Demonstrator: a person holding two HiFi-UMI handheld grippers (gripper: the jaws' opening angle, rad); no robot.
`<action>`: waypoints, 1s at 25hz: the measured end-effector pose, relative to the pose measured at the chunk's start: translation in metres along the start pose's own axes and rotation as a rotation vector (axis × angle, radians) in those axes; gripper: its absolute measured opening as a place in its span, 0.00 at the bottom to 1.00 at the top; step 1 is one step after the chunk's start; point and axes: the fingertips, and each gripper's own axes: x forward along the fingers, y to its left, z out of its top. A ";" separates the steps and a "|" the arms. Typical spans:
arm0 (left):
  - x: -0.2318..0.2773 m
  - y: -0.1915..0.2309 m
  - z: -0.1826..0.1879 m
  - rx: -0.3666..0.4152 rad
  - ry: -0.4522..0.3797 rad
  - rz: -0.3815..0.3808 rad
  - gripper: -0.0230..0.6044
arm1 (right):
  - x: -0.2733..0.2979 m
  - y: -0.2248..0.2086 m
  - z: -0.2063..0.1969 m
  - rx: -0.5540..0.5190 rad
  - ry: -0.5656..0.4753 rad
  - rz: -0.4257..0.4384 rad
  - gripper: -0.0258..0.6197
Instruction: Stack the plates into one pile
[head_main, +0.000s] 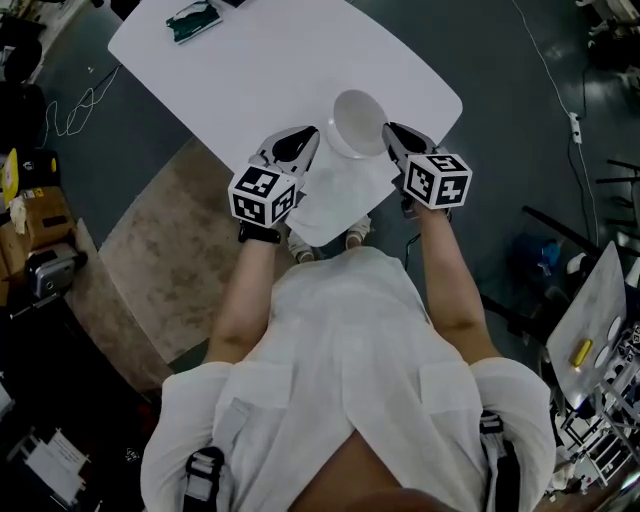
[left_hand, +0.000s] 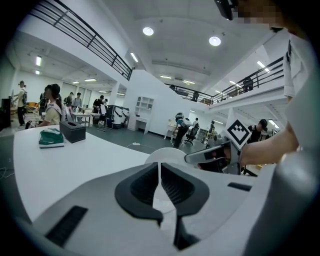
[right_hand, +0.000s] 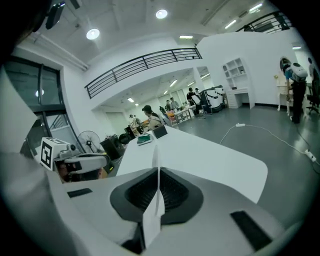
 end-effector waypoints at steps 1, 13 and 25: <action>-0.005 0.003 -0.002 -0.004 -0.001 0.007 0.07 | 0.002 0.008 -0.005 0.008 0.010 0.019 0.09; -0.052 0.019 -0.020 -0.029 -0.003 0.035 0.08 | 0.016 0.086 -0.082 0.115 0.171 0.166 0.09; -0.069 0.025 -0.024 -0.030 0.000 0.036 0.08 | 0.028 0.090 -0.136 0.186 0.286 0.172 0.09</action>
